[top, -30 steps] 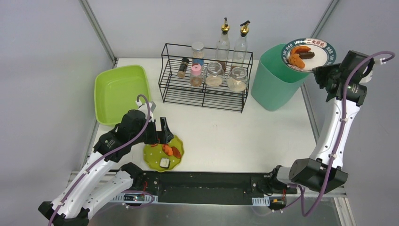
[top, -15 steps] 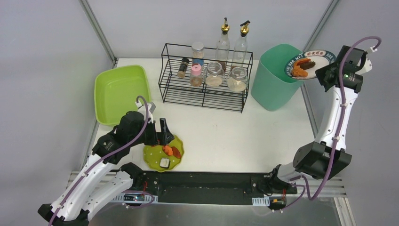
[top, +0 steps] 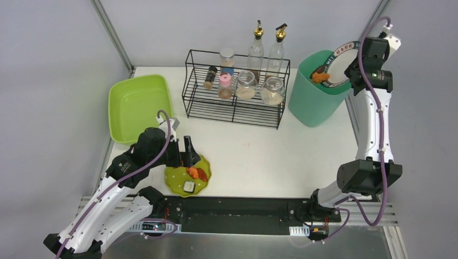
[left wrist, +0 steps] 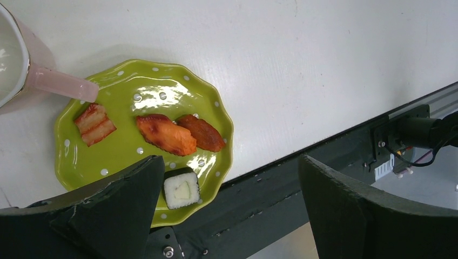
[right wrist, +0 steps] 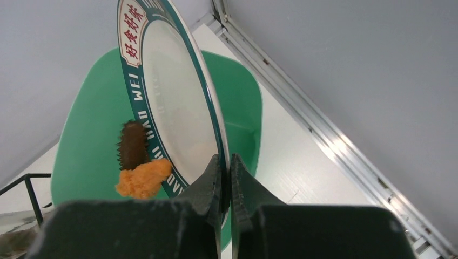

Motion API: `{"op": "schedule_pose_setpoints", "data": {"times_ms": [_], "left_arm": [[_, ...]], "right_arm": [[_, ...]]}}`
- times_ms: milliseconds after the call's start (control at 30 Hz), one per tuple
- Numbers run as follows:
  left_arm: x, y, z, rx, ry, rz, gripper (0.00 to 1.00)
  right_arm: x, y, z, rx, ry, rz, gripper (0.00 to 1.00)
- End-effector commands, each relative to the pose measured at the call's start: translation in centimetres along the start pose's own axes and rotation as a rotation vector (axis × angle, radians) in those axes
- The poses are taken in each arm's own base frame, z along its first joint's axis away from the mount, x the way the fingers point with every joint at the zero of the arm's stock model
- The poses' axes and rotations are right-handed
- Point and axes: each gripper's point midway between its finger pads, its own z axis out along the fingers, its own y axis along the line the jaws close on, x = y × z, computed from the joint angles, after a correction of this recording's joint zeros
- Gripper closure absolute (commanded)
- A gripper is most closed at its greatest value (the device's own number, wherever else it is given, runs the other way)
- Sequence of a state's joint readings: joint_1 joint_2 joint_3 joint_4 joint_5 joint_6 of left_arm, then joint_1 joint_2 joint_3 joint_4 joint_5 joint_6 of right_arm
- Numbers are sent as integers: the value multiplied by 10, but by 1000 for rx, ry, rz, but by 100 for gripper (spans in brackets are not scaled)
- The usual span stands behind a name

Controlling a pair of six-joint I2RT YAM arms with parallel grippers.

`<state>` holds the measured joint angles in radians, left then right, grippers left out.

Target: Clear the kitchen counter

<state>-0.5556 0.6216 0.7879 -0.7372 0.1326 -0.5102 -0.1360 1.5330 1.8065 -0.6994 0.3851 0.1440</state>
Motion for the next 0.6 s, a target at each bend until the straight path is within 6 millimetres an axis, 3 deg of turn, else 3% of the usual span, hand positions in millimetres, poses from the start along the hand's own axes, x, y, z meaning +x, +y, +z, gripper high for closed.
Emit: {"op": "schedule_pose_setpoints", "data": {"times_ms": [0, 233, 400, 567], "left_arm": [[-3, -7, 1, 36, -10, 2, 1], [-2, -6, 3, 31, 2, 3, 1], [-2, -5, 4, 25, 2, 3, 1], [-5, -3, 2, 15, -21, 4, 1]], "right_arm": [[-76, 19, -32, 10, -314, -78, 100], [-104, 41, -61, 83, -503, -267, 100], [-123, 46, -99, 41, -583, -184, 100], [-129, 48, -144, -63, -621, -98, 100]]}}
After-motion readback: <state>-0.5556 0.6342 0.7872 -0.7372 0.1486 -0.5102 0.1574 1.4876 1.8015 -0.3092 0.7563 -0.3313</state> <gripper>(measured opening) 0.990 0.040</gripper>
